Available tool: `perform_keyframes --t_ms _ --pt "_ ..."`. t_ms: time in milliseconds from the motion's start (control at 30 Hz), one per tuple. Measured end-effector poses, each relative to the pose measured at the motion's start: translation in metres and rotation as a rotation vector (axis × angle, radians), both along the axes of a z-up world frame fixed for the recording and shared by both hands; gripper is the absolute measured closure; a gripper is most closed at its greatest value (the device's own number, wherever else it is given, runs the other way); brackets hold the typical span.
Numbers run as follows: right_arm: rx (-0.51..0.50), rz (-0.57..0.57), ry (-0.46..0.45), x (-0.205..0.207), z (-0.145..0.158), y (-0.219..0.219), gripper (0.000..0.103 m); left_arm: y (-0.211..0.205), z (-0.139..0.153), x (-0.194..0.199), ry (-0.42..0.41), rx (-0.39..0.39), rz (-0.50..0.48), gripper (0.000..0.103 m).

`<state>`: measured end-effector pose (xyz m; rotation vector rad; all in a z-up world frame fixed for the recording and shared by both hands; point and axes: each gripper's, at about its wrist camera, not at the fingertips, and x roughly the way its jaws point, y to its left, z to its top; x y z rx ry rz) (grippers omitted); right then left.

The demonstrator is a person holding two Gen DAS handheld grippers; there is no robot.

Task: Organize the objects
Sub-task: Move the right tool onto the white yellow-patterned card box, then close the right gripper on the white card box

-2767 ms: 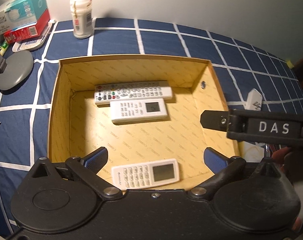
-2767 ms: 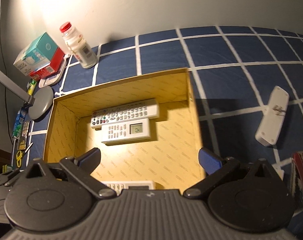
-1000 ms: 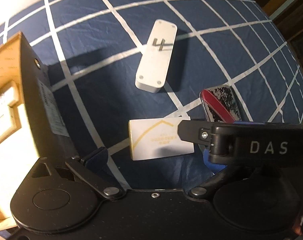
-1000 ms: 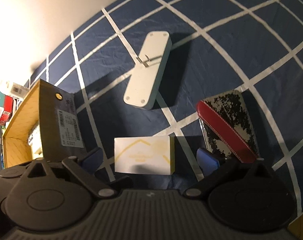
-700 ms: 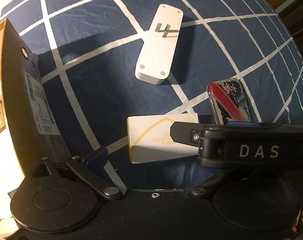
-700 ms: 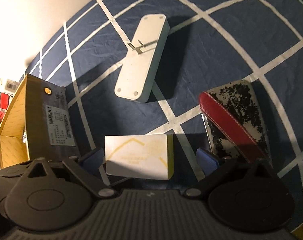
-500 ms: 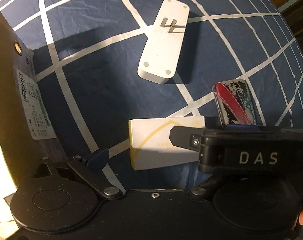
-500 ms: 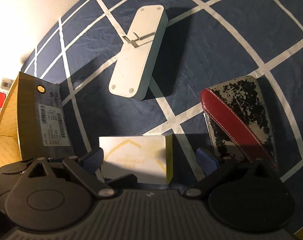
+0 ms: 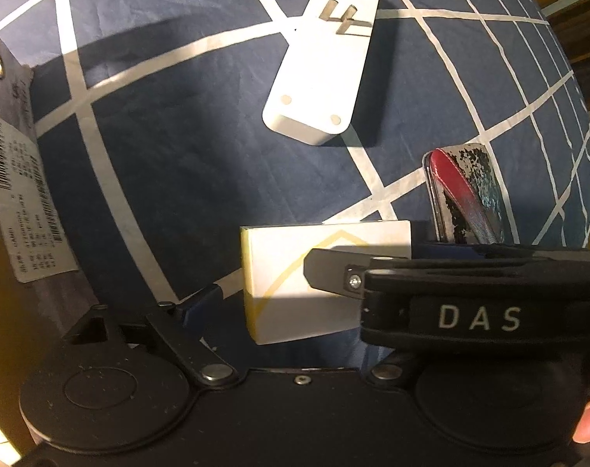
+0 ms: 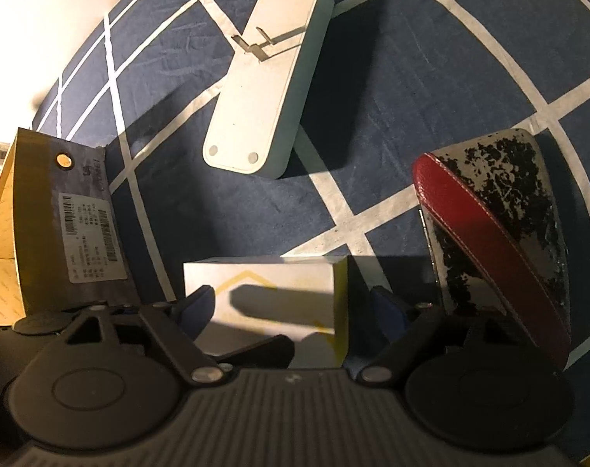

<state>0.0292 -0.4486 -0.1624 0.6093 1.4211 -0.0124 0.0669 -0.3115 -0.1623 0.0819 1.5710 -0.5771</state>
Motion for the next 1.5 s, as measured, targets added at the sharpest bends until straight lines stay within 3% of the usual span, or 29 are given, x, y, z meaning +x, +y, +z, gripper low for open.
perform_keyframes --t_ms 433,1000,1500 --pt "0.016 0.009 0.0 0.004 -0.003 0.004 0.024 0.004 -0.008 0.004 0.029 -0.063 0.01 0.024" --pt "0.0 0.023 -0.012 0.002 0.002 0.007 0.03 0.005 -0.001 -0.001 -0.003 -0.052 0.001 0.027" --pt "-0.016 0.037 -0.108 -0.01 0.05 0.009 0.031 0.006 0.048 -0.018 -0.101 -0.06 0.016 0.027"
